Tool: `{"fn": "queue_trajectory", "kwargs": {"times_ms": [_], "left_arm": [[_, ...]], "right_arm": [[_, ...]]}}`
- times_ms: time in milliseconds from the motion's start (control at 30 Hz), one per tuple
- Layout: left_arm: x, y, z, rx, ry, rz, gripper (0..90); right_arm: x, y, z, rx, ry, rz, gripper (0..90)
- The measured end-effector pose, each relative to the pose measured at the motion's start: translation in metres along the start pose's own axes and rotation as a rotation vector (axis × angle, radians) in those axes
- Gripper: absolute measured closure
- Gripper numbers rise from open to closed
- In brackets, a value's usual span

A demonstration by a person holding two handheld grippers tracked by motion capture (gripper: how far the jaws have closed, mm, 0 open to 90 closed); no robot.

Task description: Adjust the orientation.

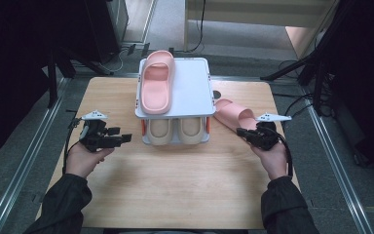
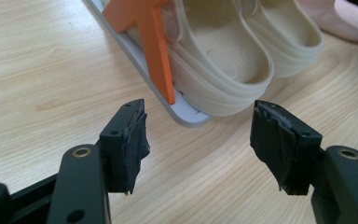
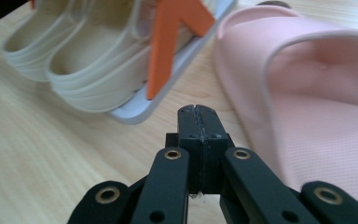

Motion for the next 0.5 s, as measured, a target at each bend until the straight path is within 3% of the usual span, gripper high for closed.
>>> {"fn": "queue_trajectory", "kwargs": {"times_ms": [67,400,500], "left_arm": [[-0.004,-0.004,-0.002,0.002,0.005,-0.007,36.0],[-0.019,-0.014,-0.007,0.008,-0.004,-0.007,36.0],[-0.024,-0.015,-0.005,0.014,-0.008,0.003,35.9]], "right_arm": [[-0.002,0.001,-0.014,-0.025,0.034,0.017,90.0],[0.000,0.010,-0.045,-0.068,0.074,0.025,90.0],[0.001,0.013,-0.057,-0.080,0.111,0.028,90.0]]}}
Point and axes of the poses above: each handheld gripper's, and its own axes: y roughly forward along the jaws, x roughly out of its top, z roughly to its left, the point moved 7 cm from there along y, roughly forward along the jaws, and after that the axes turned 7 degrees about x, right-handed, at the moved point
